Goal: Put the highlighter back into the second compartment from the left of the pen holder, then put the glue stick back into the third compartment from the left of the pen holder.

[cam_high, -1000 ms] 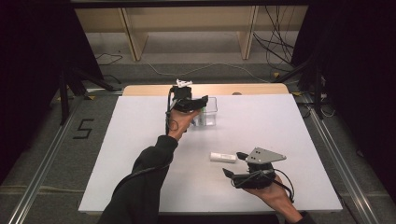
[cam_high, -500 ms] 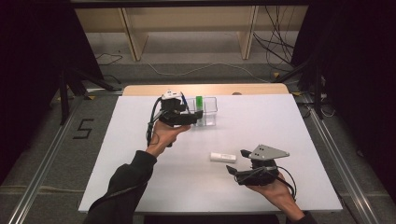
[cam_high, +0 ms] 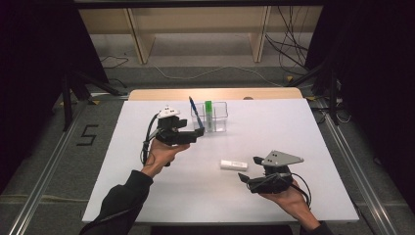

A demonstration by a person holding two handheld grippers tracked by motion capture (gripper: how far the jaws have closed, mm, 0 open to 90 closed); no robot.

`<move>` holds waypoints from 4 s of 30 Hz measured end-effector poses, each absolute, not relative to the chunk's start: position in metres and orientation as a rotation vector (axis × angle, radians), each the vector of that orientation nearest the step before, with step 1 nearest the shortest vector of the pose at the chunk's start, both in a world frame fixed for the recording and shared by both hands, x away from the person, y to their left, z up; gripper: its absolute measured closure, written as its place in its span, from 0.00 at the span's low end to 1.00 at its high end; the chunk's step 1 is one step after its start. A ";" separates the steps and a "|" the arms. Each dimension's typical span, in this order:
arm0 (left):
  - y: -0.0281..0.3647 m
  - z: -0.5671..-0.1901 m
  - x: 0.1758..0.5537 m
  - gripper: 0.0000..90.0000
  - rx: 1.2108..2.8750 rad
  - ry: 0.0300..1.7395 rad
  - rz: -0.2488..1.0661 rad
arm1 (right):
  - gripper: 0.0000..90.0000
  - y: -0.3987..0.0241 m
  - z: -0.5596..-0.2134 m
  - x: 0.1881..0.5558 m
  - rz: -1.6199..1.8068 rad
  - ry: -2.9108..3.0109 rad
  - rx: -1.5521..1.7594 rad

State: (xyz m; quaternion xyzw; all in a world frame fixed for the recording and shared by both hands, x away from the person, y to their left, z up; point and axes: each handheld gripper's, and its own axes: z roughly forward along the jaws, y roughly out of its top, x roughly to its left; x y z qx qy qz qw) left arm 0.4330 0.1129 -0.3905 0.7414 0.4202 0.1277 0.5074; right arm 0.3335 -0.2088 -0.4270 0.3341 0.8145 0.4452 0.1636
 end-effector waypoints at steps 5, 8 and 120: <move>0.118 -0.399 0.421 0.18 1.809 0.978 0.297 | 0.26 -0.209 -0.429 0.335 1.278 2.331 0.958; 0.122 -0.400 0.415 0.17 1.800 0.965 0.299 | 0.26 -0.210 -0.431 0.336 1.283 2.338 0.971; 0.179 -0.421 0.339 0.17 1.731 0.871 0.441 | 0.39 -0.148 -0.447 0.435 0.637 2.837 0.730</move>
